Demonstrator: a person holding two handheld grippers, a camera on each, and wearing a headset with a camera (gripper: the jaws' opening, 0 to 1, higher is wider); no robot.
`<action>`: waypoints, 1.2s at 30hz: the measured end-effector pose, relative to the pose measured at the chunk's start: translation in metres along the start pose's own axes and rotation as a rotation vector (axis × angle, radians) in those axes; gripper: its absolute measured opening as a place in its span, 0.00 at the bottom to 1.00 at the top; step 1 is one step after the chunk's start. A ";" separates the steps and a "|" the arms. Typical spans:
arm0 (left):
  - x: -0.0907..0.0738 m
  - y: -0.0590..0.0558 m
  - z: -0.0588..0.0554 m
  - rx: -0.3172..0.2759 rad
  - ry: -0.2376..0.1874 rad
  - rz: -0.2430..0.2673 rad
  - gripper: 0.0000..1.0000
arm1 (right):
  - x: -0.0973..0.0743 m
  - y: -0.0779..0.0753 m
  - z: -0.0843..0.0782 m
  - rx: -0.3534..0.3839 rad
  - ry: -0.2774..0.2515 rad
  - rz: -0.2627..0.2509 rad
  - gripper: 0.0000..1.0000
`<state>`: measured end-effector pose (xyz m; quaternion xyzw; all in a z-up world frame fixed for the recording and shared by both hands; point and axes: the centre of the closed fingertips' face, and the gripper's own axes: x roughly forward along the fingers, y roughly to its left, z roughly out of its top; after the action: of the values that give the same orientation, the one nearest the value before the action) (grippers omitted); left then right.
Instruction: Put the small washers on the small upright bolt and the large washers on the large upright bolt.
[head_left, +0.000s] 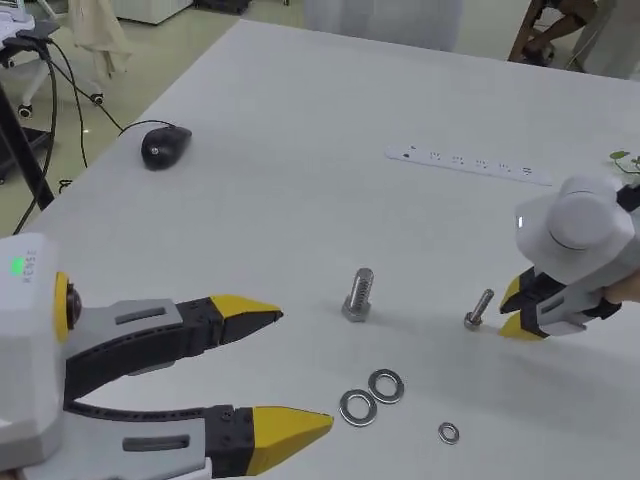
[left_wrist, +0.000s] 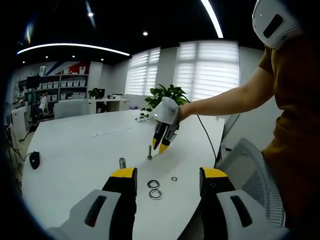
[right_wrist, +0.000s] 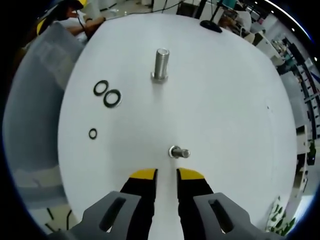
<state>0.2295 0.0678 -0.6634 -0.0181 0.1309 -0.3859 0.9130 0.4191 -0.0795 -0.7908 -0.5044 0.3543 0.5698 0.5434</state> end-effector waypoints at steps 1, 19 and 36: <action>0.000 -0.001 0.001 0.004 -0.001 -0.001 0.49 | -0.001 0.003 0.000 -0.002 -0.001 -0.002 0.16; -0.009 -0.022 0.009 0.053 -0.016 -0.026 0.49 | 0.000 0.067 0.022 -0.035 -0.049 0.050 0.16; -0.019 -0.031 0.010 0.069 -0.016 -0.028 0.49 | 0.020 0.117 0.042 -0.057 -0.067 0.134 0.18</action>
<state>0.1974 0.0590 -0.6450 0.0084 0.1099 -0.4029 0.9086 0.2993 -0.0525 -0.8168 -0.4757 0.3523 0.6313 0.5011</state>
